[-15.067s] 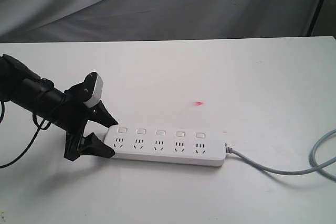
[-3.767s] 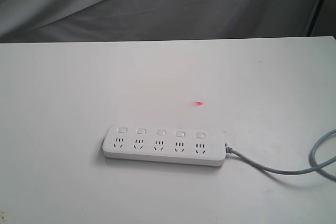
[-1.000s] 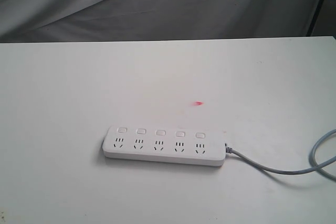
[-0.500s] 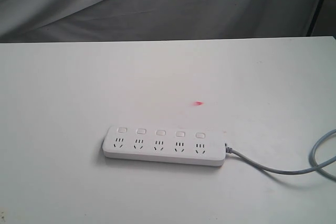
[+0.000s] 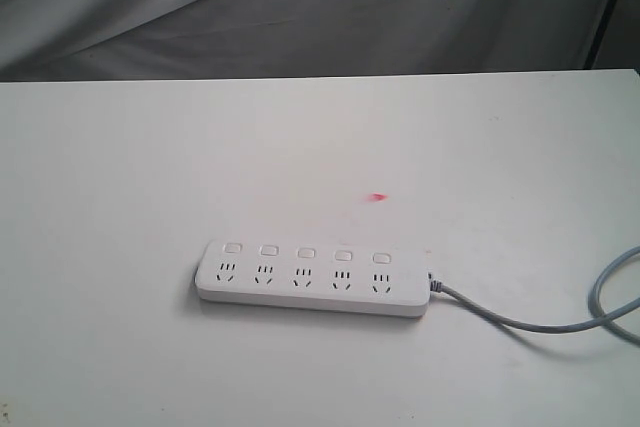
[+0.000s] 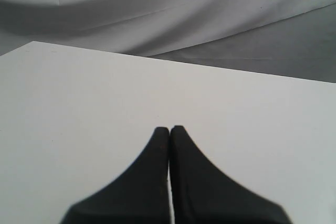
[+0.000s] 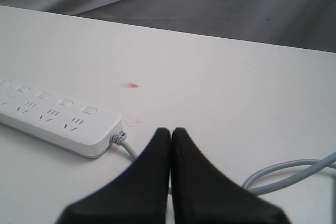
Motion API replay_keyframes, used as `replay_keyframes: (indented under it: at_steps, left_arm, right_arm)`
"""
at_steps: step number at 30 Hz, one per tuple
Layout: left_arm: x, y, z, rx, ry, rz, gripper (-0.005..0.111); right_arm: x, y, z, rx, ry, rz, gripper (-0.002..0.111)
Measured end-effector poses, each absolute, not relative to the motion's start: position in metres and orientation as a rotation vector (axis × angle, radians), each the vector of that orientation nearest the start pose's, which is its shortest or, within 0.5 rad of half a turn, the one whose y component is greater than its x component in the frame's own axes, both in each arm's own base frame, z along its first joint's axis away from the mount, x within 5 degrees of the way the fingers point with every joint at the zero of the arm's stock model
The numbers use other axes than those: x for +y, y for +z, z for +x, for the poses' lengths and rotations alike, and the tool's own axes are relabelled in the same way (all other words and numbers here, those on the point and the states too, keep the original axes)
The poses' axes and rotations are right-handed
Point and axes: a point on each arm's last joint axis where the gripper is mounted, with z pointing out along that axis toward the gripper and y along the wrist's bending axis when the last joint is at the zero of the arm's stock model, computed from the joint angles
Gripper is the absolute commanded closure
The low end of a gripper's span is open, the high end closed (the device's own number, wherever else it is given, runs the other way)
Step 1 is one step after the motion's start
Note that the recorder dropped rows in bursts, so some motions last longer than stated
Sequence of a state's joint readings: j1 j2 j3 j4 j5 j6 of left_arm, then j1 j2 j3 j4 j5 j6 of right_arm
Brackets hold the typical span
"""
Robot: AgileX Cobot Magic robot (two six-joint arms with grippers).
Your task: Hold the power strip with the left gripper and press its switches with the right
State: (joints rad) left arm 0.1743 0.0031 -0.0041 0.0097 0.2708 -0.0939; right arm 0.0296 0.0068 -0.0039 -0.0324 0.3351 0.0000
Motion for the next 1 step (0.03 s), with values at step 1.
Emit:
replay_keyframes:
  at_steps: [1]
  left_arm:
    - [0.0098, 0.1899, 0.0542, 1.739, 0.068, -0.228, 0.106]
  right_arm:
    - [0.0006, 0.1839, 0.054, 1.821, -0.01, -0.047, 0.108]
